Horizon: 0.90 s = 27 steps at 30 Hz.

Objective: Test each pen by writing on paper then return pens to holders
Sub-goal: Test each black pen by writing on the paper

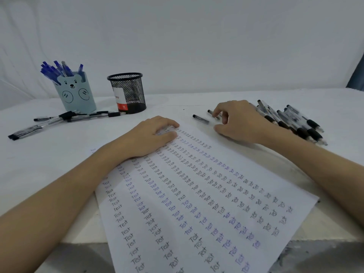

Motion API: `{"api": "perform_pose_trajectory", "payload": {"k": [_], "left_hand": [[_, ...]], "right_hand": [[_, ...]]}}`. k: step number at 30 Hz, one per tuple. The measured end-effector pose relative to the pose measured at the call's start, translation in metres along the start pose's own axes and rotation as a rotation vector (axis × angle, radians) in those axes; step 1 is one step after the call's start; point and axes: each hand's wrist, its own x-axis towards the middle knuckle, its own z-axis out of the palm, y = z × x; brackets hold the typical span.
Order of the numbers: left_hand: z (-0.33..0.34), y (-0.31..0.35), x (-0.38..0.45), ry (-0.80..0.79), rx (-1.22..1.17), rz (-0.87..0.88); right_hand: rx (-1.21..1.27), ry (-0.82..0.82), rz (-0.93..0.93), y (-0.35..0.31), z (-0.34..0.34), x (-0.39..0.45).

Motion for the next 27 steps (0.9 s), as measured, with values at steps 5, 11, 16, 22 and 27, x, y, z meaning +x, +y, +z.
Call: {"api": "perform_pose_trajectory", "payload": {"k": [5, 11, 16, 22, 27], "left_hand": [[-0.001, -0.001, -0.001, -0.003, -0.002, -0.004], [-0.016, -0.010, -0.011, 0.006, 0.006, -0.034], [-0.049, -0.039, -0.034, 0.118, 0.009, -0.134], [-0.080, -0.091, -0.093, 0.208, 0.084, -0.234], [-0.084, -0.119, -0.116, 0.289, 0.064, -0.278]], "right_hand": [[-0.024, 0.053, -0.011, 0.009, 0.002, 0.003], [0.049, 0.094, -0.068, -0.014, -0.010, 0.010], [0.067, -0.084, -0.240, -0.071, -0.027, 0.033], [-0.043, -0.224, -0.401, -0.151, 0.006, 0.076], [-0.185, -0.319, -0.431, -0.194, 0.056, 0.101]]}}
